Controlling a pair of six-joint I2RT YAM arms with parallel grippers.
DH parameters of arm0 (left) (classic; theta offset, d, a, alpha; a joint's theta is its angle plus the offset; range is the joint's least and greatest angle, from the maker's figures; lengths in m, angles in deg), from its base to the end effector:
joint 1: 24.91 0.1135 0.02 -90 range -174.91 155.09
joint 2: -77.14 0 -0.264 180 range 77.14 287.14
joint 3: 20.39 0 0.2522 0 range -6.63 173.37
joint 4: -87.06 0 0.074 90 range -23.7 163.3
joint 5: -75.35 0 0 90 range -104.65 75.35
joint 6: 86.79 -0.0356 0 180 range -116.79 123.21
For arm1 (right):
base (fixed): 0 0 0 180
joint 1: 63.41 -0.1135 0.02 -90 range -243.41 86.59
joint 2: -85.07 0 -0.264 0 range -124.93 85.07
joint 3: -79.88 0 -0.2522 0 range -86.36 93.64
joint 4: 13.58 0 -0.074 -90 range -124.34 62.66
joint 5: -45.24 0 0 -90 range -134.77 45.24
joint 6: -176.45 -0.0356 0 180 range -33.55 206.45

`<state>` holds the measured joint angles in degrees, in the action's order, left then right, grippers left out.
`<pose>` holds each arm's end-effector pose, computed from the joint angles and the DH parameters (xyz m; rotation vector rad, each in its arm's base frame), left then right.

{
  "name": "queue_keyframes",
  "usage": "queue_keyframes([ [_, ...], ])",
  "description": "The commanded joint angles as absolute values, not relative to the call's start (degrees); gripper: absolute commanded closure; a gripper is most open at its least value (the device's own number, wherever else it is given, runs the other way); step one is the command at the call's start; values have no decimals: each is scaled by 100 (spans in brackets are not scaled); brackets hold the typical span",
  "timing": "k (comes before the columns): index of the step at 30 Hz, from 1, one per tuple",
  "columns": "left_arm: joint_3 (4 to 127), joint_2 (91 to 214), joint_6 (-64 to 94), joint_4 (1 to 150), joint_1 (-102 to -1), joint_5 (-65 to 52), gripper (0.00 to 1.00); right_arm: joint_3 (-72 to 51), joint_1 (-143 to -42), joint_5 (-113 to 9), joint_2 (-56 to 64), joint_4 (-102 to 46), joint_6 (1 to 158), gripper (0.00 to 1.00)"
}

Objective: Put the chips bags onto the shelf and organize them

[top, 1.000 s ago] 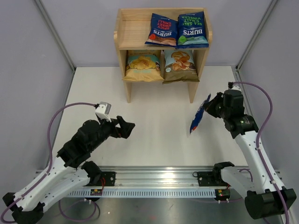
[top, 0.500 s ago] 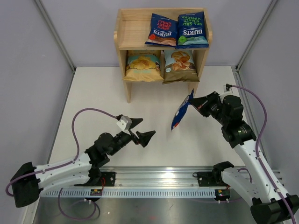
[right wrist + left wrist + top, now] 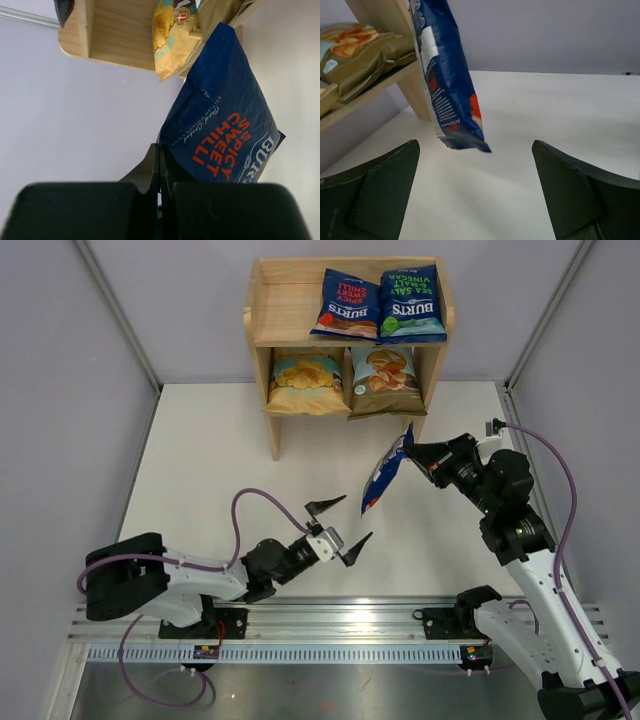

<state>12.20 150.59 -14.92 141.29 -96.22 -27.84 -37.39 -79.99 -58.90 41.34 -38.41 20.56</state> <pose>0.0850 -0.2259 0.2267 0.8136 1.1037 -0.6283 0.1659 0.0585 0.3671 0.5769 1.7480 1.2596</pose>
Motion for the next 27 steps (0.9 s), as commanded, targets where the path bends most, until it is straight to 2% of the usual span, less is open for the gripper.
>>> queue_keyframes([
  [1, 1893, 15744, -2569, 16267, -9890, -3503, 1, -3582, -8073, -6155, 4297, -3288, 1711, 100],
  [4, 2227, 16238, -2868, 16882, -9909, -3855, 1, -3635, -8116, -6357, 4306, -3103, 1544, 100],
  [8, 2790, 16836, -3141, 16866, -9909, -4145, 1, -3679, -8187, -6472, 4350, -2962, 1438, 100],
  [15, 3318, 17013, -3203, 16875, -9909, -4620, 1, -3731, -8231, -6507, 4403, -2971, 1447, 100],
  [18, 3204, 16777, -2975, 16866, -9909, -4515, 9, -3810, -8240, -6489, 4385, -2954, 1465, 100],
  [19, 3160, 16715, -2914, 16866, -9909, -4489, 18, -3837, -8231, -6480, 4394, -2927, 1447, 100],
  [22, 3064, 16565, -2825, 16866, -9909, -4488, 34, -3864, -8240, -6472, 4411, -2892, 1456, 100],
  [23, 3037, 16538, -2834, 16866, -9909, -4480, 43, -3864, -8240, -6472, 4394, -2875, 1456, 100],
  [26, 2932, 16424, -2755, 16866, -9909, -4488, 58, -3881, -8231, -6445, 4385, -2883, 1508, 100],
  [27, 2844, 16398, -2729, 16866, -9909, -4462, 60, -3916, -8240, -6437, 4394, -2866, 1482, 100],
])
